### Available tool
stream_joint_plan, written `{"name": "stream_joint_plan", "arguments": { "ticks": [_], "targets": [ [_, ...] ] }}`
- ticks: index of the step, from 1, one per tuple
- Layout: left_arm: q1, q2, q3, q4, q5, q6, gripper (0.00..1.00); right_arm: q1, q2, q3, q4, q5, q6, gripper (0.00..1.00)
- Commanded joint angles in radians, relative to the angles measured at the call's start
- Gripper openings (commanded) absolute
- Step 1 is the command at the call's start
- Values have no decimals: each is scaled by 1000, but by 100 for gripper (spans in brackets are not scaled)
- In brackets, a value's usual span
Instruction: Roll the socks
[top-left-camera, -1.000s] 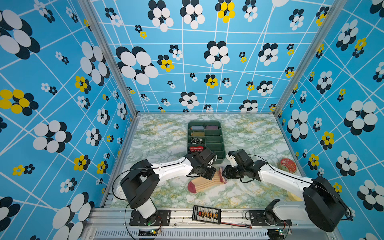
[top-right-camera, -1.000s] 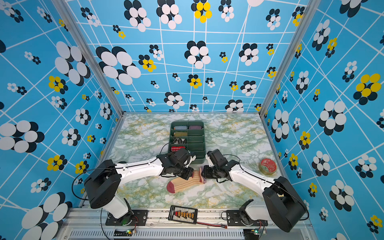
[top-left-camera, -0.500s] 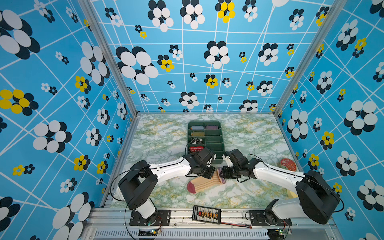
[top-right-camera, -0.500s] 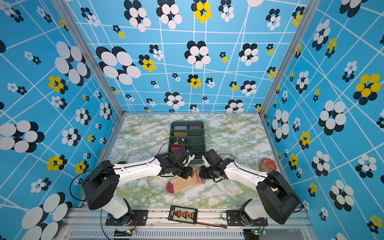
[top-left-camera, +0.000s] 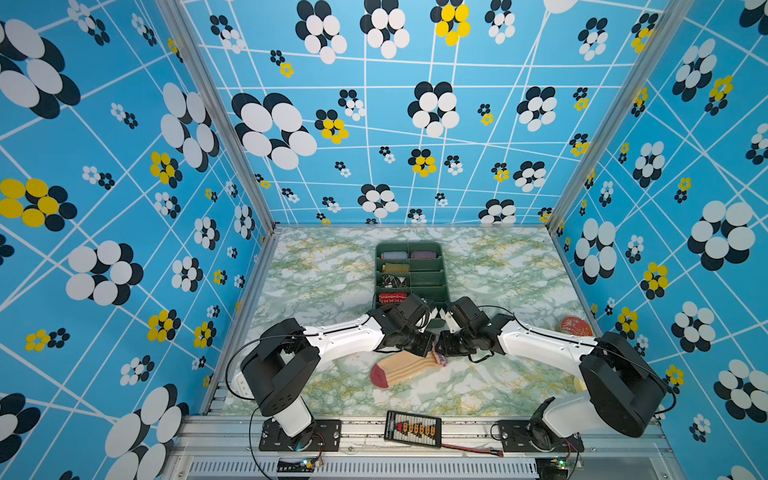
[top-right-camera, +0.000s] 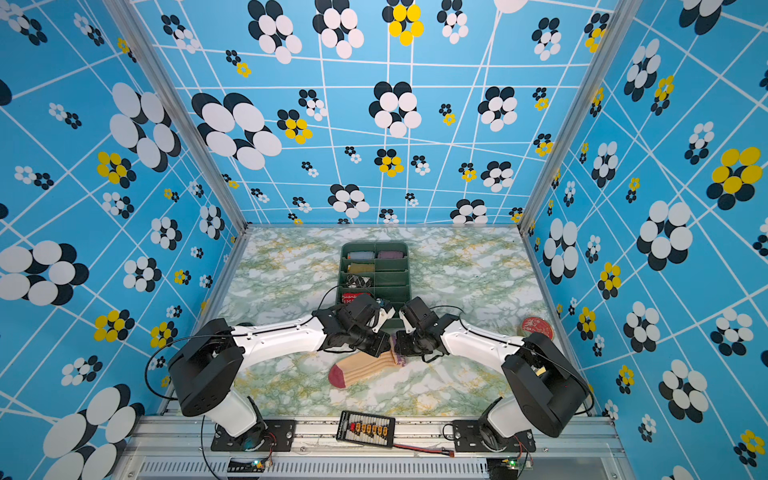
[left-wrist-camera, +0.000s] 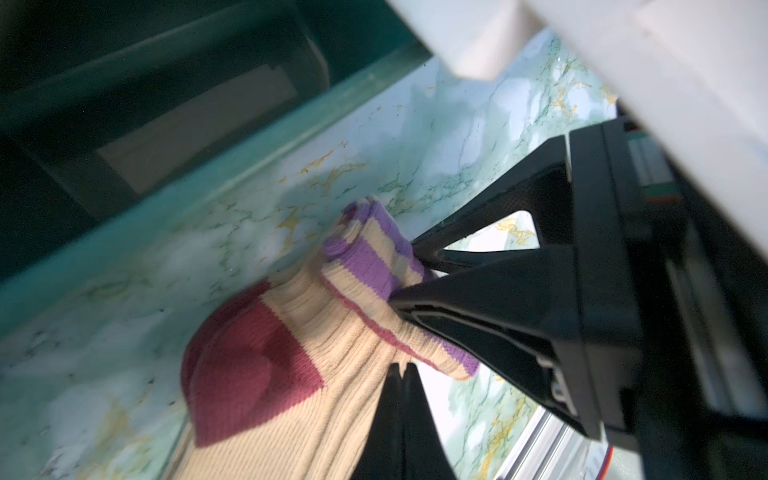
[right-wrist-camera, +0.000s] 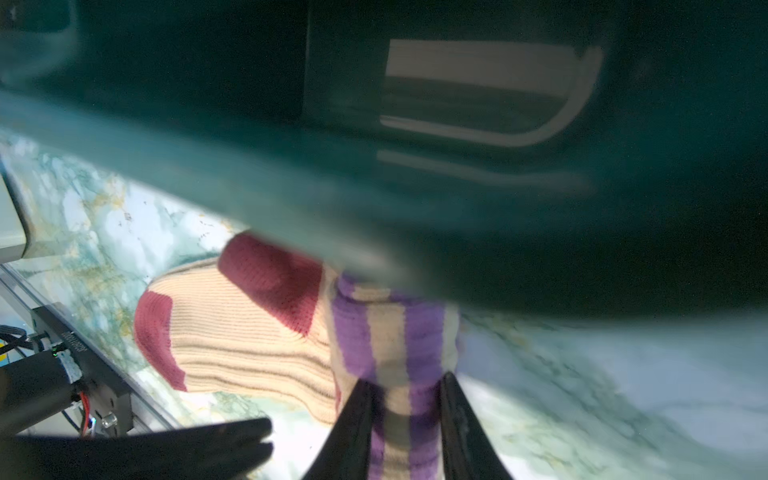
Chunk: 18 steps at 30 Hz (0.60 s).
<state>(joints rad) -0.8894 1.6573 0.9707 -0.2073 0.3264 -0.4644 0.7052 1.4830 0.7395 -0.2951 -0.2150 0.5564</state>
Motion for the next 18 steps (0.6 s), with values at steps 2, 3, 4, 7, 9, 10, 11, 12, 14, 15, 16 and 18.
{"name": "stream_joint_plan", "arguments": {
  "ticks": [2, 3, 4, 7, 9, 10, 11, 12, 14, 15, 16, 18],
  "targets": [
    [9, 31, 26, 33, 31, -14, 2, 15, 37, 8, -54, 27, 2, 30],
    [9, 37, 25, 38, 31, -16, 2, 16, 39, 12, -55, 28, 3, 30],
    [9, 41, 24, 46, 30, -19, 2, 19, 41, 14, -55, 28, 4, 30],
    [9, 51, 20, 76, 27, -26, 2, 28, 48, 21, -55, 28, 5, 30],
    [8, 58, 23, 83, 25, -26, 2, 32, 54, 24, -55, 28, 5, 30],
    [8, 63, 26, 84, 25, -24, 2, 34, 57, 27, -55, 26, 5, 30],
    [9, 69, 29, 83, 23, -22, 2, 38, 60, 29, -55, 26, 7, 30],
    [9, 73, 31, 83, 22, -21, 2, 40, 63, 32, -55, 25, 7, 30],
    [8, 86, 33, 81, 20, -18, 2, 45, 67, 34, -55, 23, 8, 30],
    [8, 91, 34, 79, 19, -17, 2, 46, 70, 34, -55, 23, 8, 30],
    [9, 98, 34, 77, 15, -16, 2, 46, 70, 33, -55, 22, 8, 31],
    [9, 109, 30, 75, 8, -14, 2, 47, 71, 33, -56, 22, 8, 31]
  ]
}}
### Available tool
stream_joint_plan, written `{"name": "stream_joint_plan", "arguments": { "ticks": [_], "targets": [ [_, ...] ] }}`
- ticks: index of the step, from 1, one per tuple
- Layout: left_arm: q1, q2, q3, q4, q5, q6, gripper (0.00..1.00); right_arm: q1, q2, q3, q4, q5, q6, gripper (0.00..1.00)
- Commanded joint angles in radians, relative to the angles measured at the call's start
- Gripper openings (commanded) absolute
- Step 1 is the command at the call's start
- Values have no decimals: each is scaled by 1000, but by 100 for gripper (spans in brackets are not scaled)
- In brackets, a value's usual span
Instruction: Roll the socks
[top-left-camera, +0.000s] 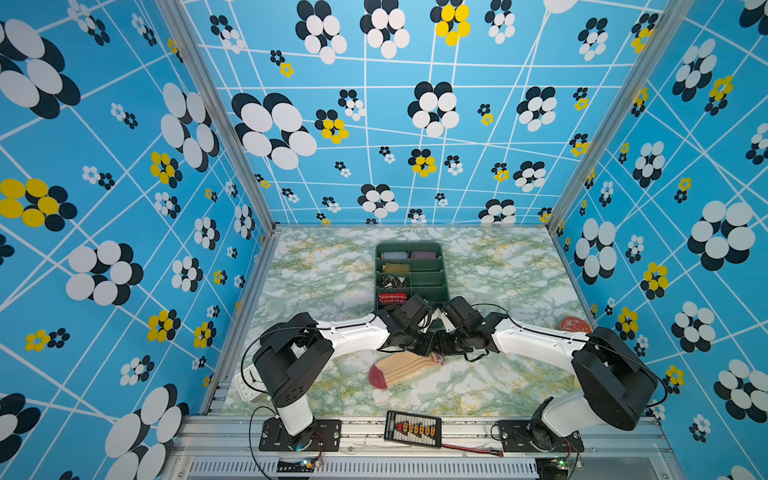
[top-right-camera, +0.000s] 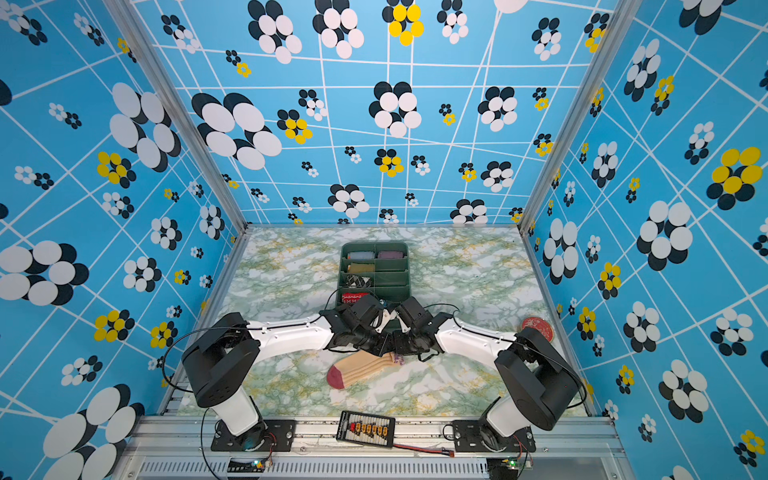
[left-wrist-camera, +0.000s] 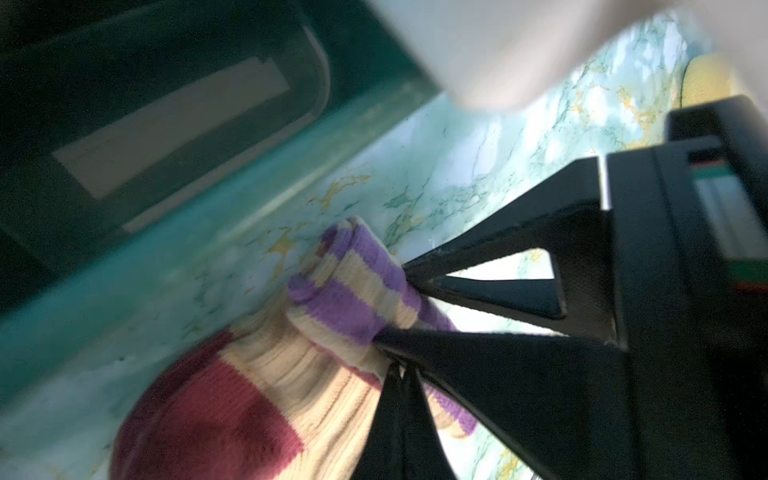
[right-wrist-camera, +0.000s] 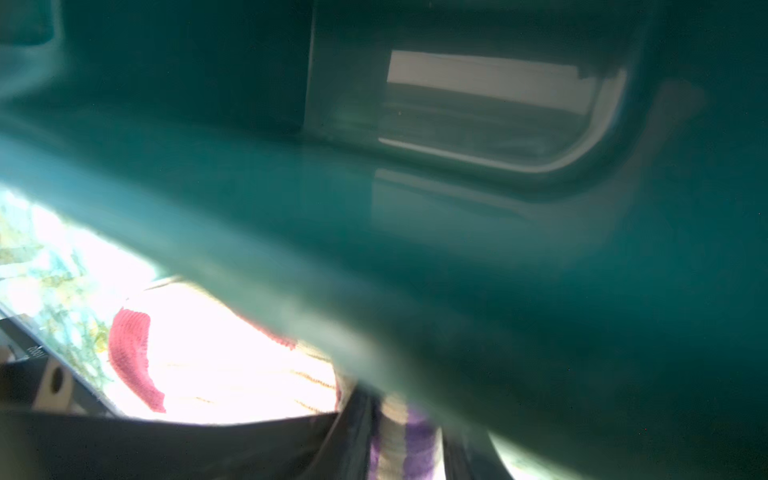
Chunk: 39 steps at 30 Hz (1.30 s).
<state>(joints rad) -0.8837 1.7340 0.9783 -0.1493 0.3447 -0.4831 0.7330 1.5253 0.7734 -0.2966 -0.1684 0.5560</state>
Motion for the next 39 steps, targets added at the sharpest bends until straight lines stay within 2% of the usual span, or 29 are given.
{"name": "stream_joint_plan", "arguments": {
  "ticks": [1, 14, 19, 24, 30, 35, 39],
  "targets": [
    [3, 38, 19, 18, -16, 5, 2, 20, 28, -2, -53, -26, 10, 31],
    [3, 67, -3, 31, -1, -2, 0, 19, 23, -11, -24, -60, 18, 35],
    [8, 35, -25, 26, -13, -8, 0, 19, 15, -16, -31, -51, 13, 35],
    [20, -37, -44, -21, -20, -8, 0, 20, 19, -16, -45, -37, 12, 35],
    [38, -187, -113, -88, -59, -12, 0, 20, 16, -11, -51, -33, 9, 34],
    [93, -316, -179, -146, -89, -3, 0, 25, 16, -7, -48, -34, 10, 31],
    [147, -367, -238, -152, -92, 3, 0, 32, 21, 3, -49, -33, 11, 29]
  ]
}}
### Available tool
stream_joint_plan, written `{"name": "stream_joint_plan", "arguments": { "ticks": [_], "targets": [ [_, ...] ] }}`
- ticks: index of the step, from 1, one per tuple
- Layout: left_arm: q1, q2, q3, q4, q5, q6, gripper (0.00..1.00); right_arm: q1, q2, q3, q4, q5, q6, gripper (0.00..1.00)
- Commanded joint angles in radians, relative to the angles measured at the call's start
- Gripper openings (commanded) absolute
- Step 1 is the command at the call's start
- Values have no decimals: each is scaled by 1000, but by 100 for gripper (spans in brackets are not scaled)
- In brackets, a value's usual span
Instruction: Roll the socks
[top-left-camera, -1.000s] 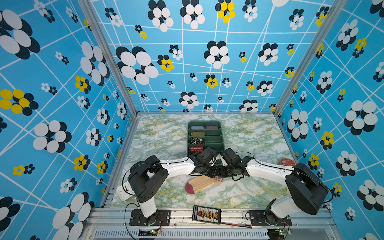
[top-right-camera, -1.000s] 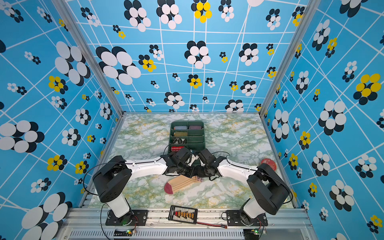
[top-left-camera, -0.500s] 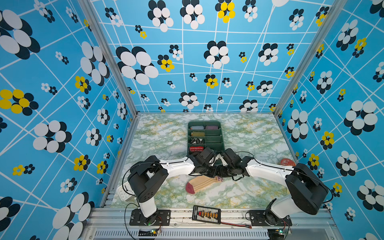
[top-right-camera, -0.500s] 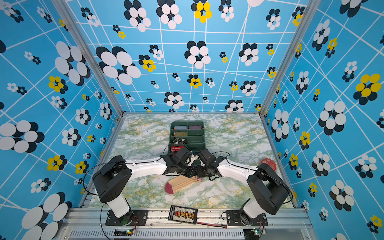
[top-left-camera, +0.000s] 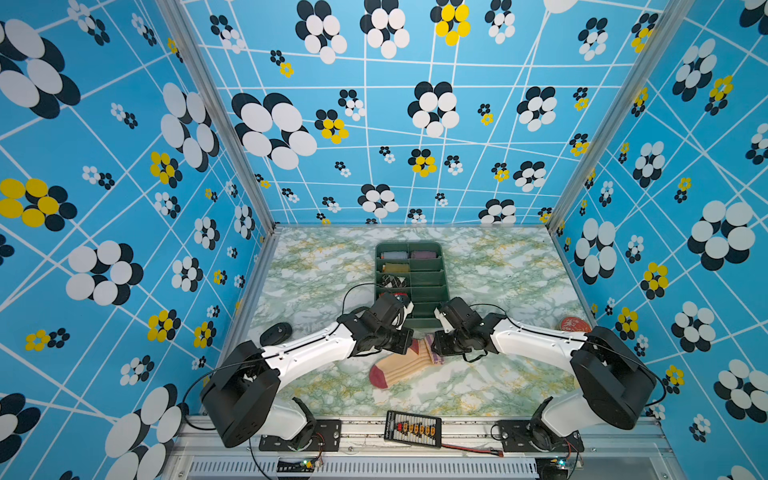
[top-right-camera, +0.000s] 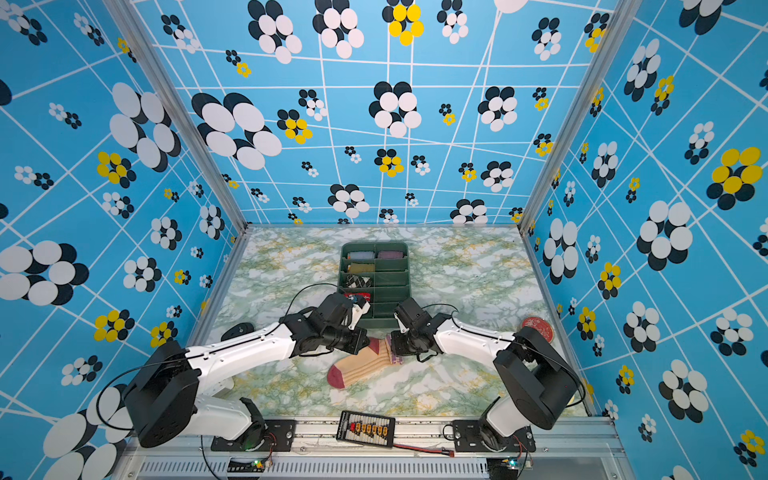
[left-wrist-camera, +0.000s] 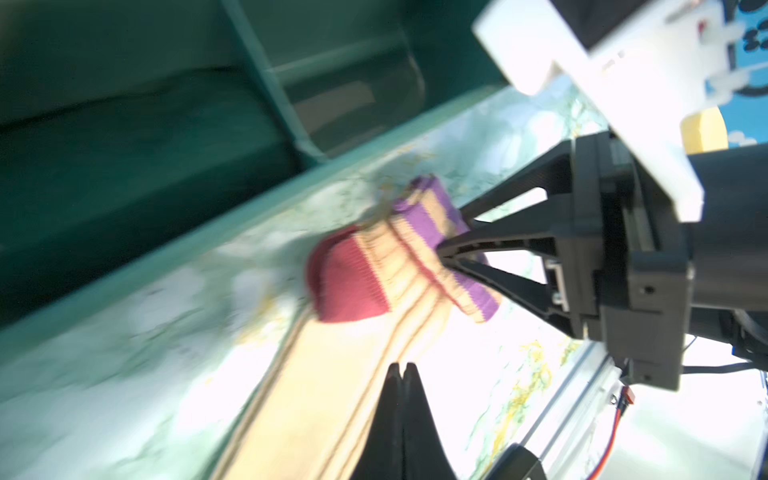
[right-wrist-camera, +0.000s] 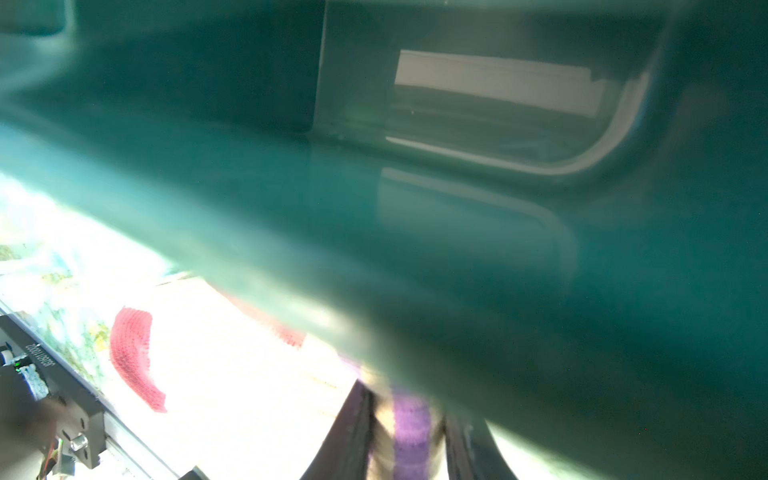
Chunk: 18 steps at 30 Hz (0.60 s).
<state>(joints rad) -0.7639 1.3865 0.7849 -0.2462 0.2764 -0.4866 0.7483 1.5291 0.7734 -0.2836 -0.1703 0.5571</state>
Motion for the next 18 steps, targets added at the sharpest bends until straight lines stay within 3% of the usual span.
{"name": "stream_joint_plan", "arguments": {
  "ticks": [1, 12, 18],
  "targets": [
    [38, -21, -55, -50, -25, 9, 0, 19, 20, 6, -64, -29, 10, 28],
    [39, 69, -67, 31, 9, 5, 0, 38, 24, 43, -92, -18, 10, 18],
    [26, 122, -73, 61, 15, 0, 0, 44, 20, 57, -102, -15, 9, 18]
  ]
}}
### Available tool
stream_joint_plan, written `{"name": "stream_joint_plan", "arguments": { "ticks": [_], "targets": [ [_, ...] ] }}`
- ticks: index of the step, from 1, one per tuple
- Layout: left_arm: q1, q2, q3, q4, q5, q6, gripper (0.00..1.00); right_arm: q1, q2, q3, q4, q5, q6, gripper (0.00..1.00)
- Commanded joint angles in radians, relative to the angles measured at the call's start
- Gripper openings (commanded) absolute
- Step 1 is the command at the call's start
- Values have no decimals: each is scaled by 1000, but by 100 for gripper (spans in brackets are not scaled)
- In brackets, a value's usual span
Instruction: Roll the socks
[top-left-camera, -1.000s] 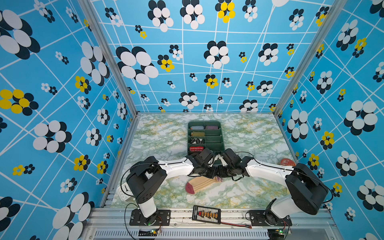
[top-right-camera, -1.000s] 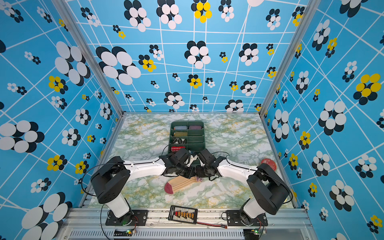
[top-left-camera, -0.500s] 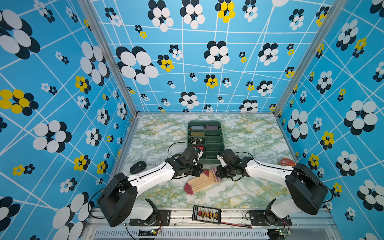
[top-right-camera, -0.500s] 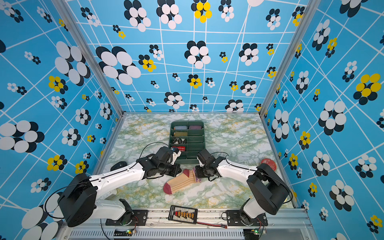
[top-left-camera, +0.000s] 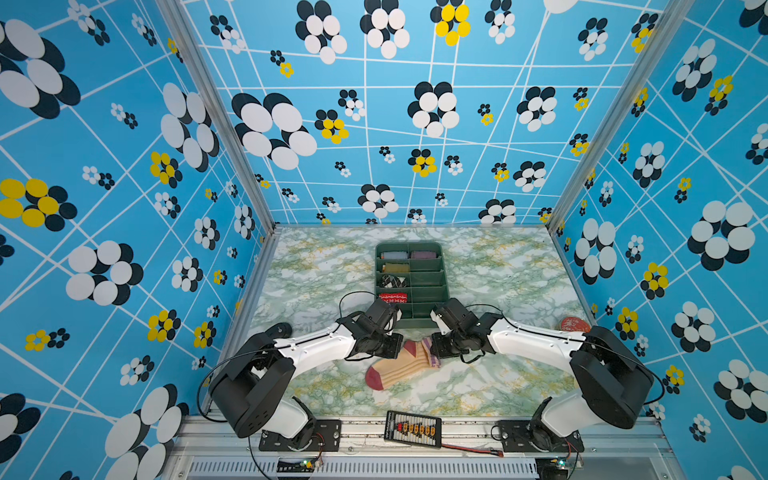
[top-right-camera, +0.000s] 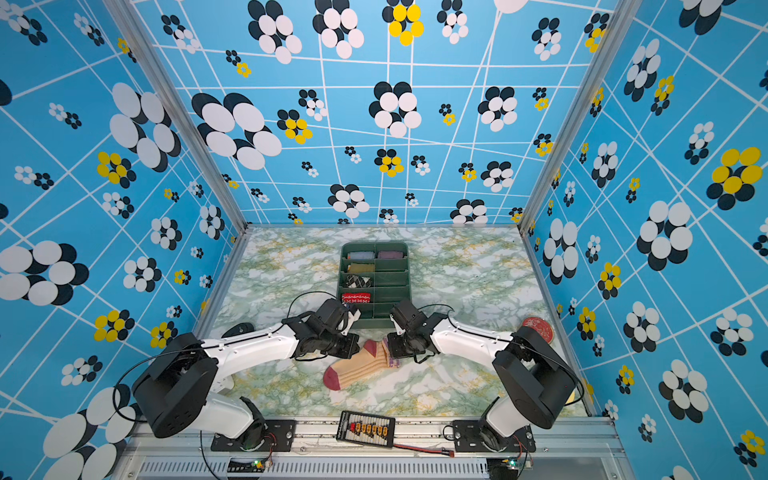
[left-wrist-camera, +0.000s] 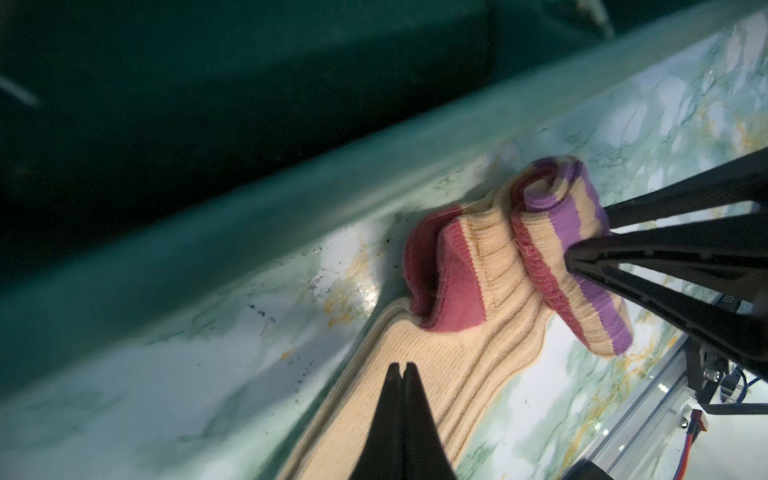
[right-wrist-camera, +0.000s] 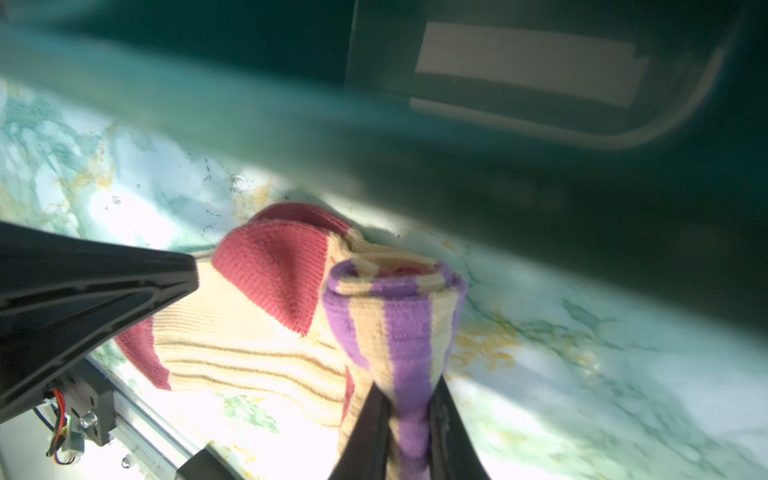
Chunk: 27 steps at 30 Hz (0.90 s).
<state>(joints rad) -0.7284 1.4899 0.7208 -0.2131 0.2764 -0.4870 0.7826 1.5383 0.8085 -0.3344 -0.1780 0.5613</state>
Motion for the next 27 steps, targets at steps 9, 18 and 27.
{"name": "stream_joint_plan", "arguments": {
  "ticks": [9, 18, 27],
  "targets": [
    [-29, 74, -6, 72, 30, -13, 0, 35, 20, 50, -66, 19, 20, 17],
    [-54, 24, 34, 43, 23, -18, 0, 73, 95, 75, -66, 68, 71, 16],
    [-90, -12, 61, 77, 41, -42, 1, 78, 113, 63, -67, 121, 107, 16]
  ]
}}
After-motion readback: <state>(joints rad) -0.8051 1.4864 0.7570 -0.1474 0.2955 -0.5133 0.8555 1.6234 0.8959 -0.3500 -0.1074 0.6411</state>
